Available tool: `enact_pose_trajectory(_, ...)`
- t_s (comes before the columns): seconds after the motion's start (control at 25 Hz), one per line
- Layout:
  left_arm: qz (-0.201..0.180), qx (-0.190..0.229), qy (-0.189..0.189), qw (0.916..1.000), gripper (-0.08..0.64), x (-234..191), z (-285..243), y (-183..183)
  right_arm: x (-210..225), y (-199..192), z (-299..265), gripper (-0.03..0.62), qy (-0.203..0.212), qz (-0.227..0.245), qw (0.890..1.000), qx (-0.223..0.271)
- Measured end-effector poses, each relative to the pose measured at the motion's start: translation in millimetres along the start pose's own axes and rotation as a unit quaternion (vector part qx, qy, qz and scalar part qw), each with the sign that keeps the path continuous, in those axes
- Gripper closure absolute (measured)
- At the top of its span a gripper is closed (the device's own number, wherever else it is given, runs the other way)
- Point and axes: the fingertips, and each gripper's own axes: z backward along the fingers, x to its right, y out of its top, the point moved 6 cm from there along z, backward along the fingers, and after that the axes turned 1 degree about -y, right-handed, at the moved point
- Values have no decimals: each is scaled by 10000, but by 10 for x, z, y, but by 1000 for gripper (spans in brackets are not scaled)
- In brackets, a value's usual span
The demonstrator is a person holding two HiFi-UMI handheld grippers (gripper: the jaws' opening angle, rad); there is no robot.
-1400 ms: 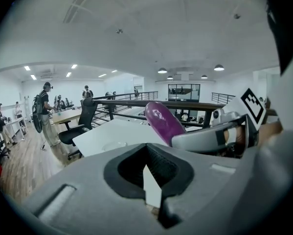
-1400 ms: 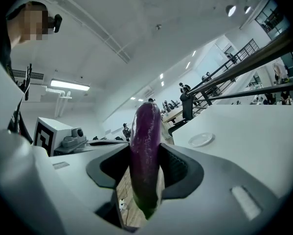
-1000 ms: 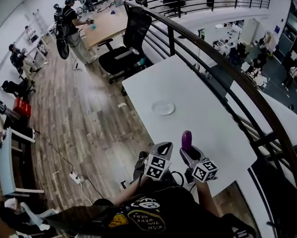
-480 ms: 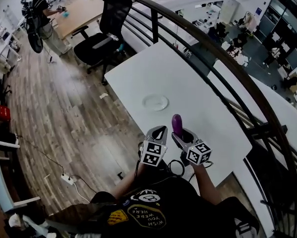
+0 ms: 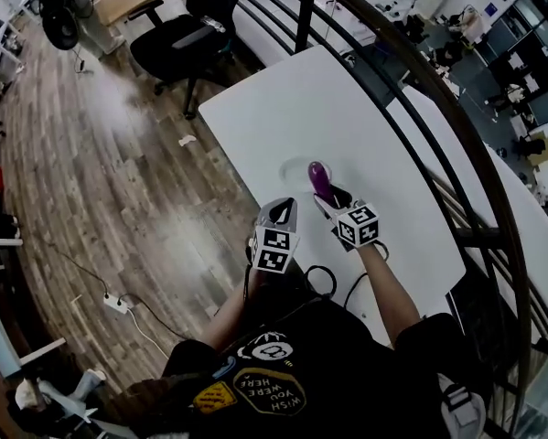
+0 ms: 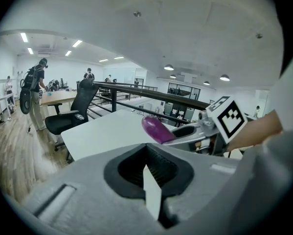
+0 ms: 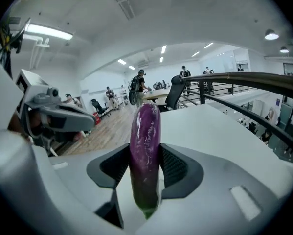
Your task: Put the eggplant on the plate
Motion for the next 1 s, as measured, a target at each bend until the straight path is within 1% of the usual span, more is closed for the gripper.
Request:
enact_pose_trajectory(0.08, 131, -58, 22, 9999, 555, -162, -14, -59, 107, -84, -359, 397, -63, 369, 9982, -477)
enact_pose_trajectory(0.12, 190, -87, 30, 9998, 555, -225, -19, -83, 172, -139, -528, 397, -105, 592, 9954, -740)
enact_pose_trajectory(0.2, 293, -129, 56, 9995, 555, -329, -23, -126, 317, -261, -828, 397, -201, 1068, 9858, -1282)
enact_pose_trajectory(0.28, 371, -130, 109, 9992, 555, -432, -14, -174, 429, -375, -1076, 399, -259, 1579, 9707, -1793)
enact_pose_trajectory(0.32, 404, -120, 144, 9990, 555, -489, -6, -197, 464, -423, -1182, 399, -257, 1861, 9610, -2031)
enact_pose_trajectory(0.4, 497, -128, 228, 9984, 555, -606, 14, -240, 502, -506, -1357, 398, -174, 2371, 9407, -2419)
enact_pose_trajectory(0.44, 548, -132, 275, 9980, 555, -663, 22, -255, 516, -533, -1423, 398, -117, 2542, 9328, -2551)
enact_pose_trajectory(0.48, 589, -123, 320, 9977, 555, -720, 24, -266, 529, -541, -1475, 399, -73, 2651, 9273, -2641)
enact_pose_trajectory(0.52, 632, -131, 359, 9973, 555, -776, 25, -289, 538, -535, -1518, 399, -51, 2711, 9242, -2690)
enact_pose_trajectory(0.64, 818, -282, 451, 9952, 555, -923, 64, -422, 533, -514, -1630, 399, -43, 2794, 9192, -2774)
enact_pose_trajectory(0.76, 892, -323, 498, 9942, 555, -989, 92, -433, 539, -481, -1656, 392, 3, 2827, 9131, -2937)
enact_pose_trajectory(0.8, 883, -321, 488, 9944, 555, -988, 94, -427, 540, -465, -1641, 350, 6, 2816, 9131, -2947)
enact_pose_trajectory(0.84, 864, -319, 465, 9947, 555, -980, 93, -423, 539, -448, -1617, 328, -10, 2792, 9152, -2908)
enact_pose_trajectory(0.88, 840, -319, 432, 9950, 555, -968, 88, -425, 537, -427, -1582, 327, -53, 2746, 9192, -2822)
enact_pose_trajectory(1.0, 798, -352, 333, 9956, 555, -938, 58, -468, 512, -365, -1377, 328, -354, 2483, 9376, -2409)
